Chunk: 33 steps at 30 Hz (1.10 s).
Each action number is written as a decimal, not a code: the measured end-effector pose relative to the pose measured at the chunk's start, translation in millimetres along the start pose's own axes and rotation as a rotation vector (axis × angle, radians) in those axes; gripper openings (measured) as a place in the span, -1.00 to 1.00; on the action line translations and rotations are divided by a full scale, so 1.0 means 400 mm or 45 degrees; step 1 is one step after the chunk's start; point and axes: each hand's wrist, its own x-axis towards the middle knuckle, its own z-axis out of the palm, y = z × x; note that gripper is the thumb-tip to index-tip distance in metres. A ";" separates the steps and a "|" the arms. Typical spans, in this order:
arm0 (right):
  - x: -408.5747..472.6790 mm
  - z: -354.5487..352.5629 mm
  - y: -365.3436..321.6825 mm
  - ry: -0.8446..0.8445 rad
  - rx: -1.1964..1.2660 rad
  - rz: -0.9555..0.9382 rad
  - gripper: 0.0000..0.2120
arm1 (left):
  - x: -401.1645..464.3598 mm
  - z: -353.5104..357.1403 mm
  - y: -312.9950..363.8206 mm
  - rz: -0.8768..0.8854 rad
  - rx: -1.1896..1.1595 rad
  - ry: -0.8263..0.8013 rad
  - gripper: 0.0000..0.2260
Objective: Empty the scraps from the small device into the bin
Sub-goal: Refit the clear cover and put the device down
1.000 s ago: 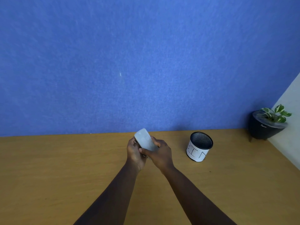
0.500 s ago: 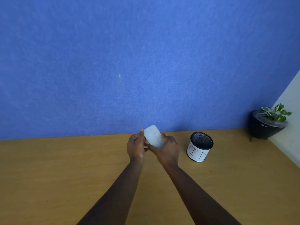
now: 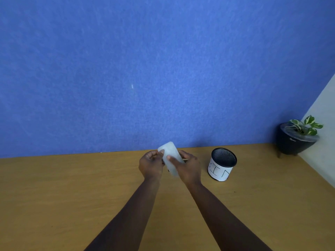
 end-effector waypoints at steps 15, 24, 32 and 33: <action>0.084 -0.061 -0.044 -0.035 0.387 0.300 -0.85 | -0.017 0.009 0.008 0.030 0.075 -0.282 -0.95; 0.074 -0.090 -0.010 -0.338 0.678 0.355 -0.82 | -0.004 0.007 0.022 -0.046 -0.080 -0.105 -0.91; 0.042 -0.090 0.016 -0.480 0.659 0.523 -0.91 | 0.009 0.000 0.029 -0.033 -0.132 0.018 -0.80; 0.041 -0.090 0.014 -0.467 0.675 0.533 -0.90 | 0.009 -0.001 0.029 -0.032 -0.122 0.015 -0.80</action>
